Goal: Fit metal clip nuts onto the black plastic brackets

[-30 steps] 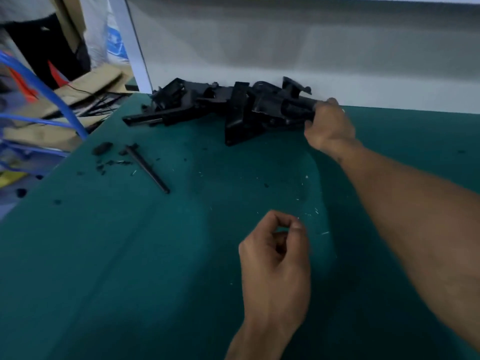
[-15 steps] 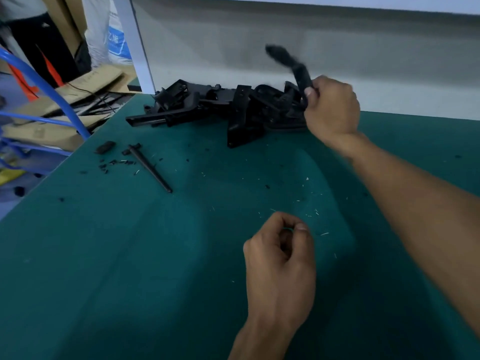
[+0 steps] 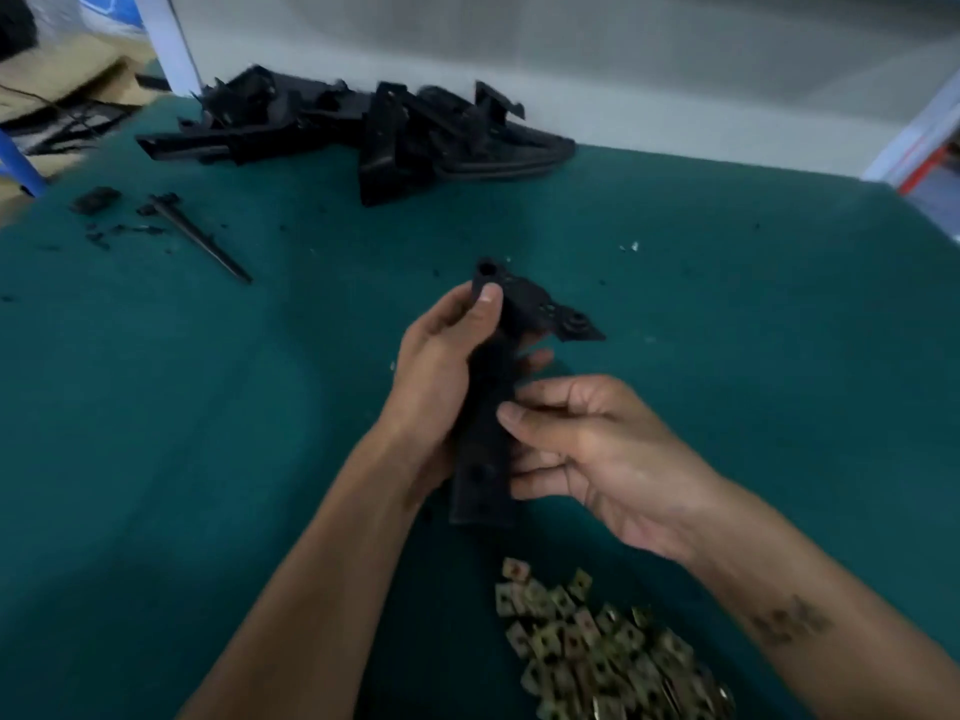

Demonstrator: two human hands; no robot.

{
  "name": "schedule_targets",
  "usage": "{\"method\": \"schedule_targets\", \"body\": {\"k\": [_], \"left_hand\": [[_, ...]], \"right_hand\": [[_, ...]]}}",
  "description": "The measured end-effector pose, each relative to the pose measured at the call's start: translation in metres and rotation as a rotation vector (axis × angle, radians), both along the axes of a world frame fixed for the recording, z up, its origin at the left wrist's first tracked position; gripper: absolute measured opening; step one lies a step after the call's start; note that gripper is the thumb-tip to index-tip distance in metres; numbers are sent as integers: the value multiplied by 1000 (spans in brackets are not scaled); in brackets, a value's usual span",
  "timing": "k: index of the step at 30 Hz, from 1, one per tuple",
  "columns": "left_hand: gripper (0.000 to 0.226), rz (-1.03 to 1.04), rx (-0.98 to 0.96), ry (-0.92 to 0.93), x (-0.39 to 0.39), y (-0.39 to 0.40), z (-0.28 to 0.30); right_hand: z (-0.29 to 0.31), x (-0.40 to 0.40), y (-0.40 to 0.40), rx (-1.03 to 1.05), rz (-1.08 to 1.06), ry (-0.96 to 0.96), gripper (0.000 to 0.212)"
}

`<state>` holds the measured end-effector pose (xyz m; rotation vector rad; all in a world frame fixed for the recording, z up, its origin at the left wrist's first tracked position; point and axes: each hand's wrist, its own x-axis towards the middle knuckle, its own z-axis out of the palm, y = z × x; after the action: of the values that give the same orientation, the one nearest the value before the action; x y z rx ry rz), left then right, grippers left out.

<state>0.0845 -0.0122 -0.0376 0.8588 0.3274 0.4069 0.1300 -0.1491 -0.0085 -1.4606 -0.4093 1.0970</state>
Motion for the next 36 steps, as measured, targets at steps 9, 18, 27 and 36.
{"method": "schedule_targets", "body": {"k": [9,18,27,36], "left_hand": [[15,-216,-53,21,-1,-2,-2],[33,-291,123,90,-4,-8,1],[34,-260,70,129,-5,-7,1],[9,-187,102,43,-3,-4,-5]], "right_hand": [[-15,-19,-107,-49,-109,-717,14],[-36,-26,-111,-148,203,-1005,28],[-38,-5,-108,-45,207,-884,5],[-37,37,-58,415,-451,-96,21]]}}
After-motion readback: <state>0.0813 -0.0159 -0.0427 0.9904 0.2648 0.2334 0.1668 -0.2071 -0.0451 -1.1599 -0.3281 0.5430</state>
